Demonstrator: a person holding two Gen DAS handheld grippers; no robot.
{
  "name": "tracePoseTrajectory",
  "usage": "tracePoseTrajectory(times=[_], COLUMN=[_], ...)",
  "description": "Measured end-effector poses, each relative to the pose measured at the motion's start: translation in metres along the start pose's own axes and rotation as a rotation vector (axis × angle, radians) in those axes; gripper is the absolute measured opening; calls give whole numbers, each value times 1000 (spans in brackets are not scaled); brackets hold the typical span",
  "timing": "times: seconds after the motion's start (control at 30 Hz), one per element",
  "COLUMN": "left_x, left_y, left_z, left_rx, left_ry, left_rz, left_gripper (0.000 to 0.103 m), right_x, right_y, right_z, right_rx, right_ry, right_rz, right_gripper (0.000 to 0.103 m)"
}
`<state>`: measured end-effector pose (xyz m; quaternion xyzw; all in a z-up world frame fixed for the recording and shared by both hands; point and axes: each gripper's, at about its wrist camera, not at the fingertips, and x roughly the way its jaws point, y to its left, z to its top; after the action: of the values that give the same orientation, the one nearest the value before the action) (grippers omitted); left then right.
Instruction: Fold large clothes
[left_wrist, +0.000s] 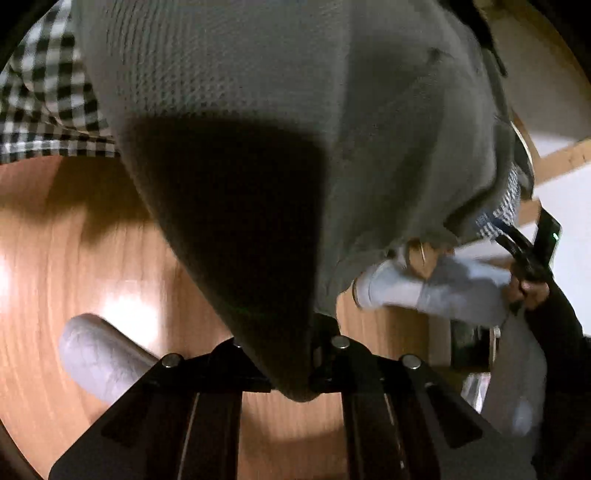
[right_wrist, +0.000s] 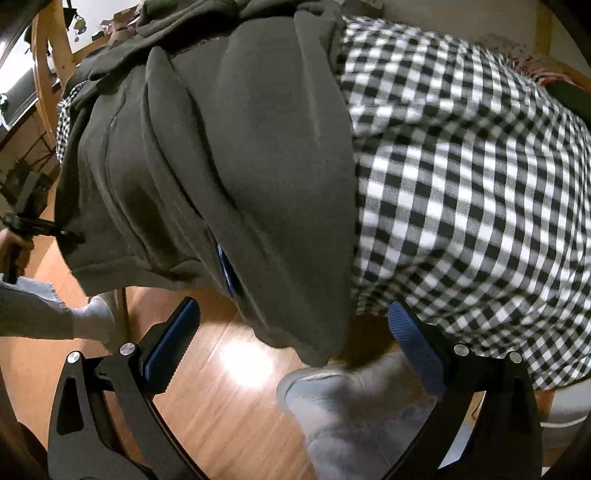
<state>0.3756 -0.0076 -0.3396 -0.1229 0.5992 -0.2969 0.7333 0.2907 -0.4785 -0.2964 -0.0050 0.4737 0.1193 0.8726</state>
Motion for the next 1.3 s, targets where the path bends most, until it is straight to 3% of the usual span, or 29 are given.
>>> tracePoseTrajectory(times=[0.13,0.23,0.43,0.5,0.57,0.63,0.73,0.77,0.83,0.97,1.3], left_x=[-42,-87,-127,-139,-146,-148,-143,-142,-139,-148,-184], left_y=[-12,-25,-50,-56,-58,-53,-54,-55,-60,-61,-52], left_z=[-5,-5,-13,-9,-6,-8,-11,-13,-16,-23,-17], left_rx=[-2,18,69,79,81,72,64,62,60,66,29], left_ry=[-27,-84,-90,-92,-105,-115,-108,-108,-118,-184,-357], left_rz=[-85,-159,-145,-140,-134,-119,-100,-100,-108,-156,-191], left_gripper=[9,9,9,9,9,8,8,8,8,8,8], right_x=[18,40,74,73,71,72,65,59,37,-14,-64], right_y=[-16,-30,-55,-52,-45,-45,-42,-40,-40,-54,-89], right_z=[-10,-10,-4,0,4,4,1,0,4,26,40], right_rx=[31,73,237,238,210,209,182,171,207,311,421], right_ry=[70,97,97,93,141,213,296,303,250,39,-172], right_rz=[34,115,373,450,518,550,548,559,692,939,1063], right_gripper=[100,100,100,96,48,26,22,13,10,9,9])
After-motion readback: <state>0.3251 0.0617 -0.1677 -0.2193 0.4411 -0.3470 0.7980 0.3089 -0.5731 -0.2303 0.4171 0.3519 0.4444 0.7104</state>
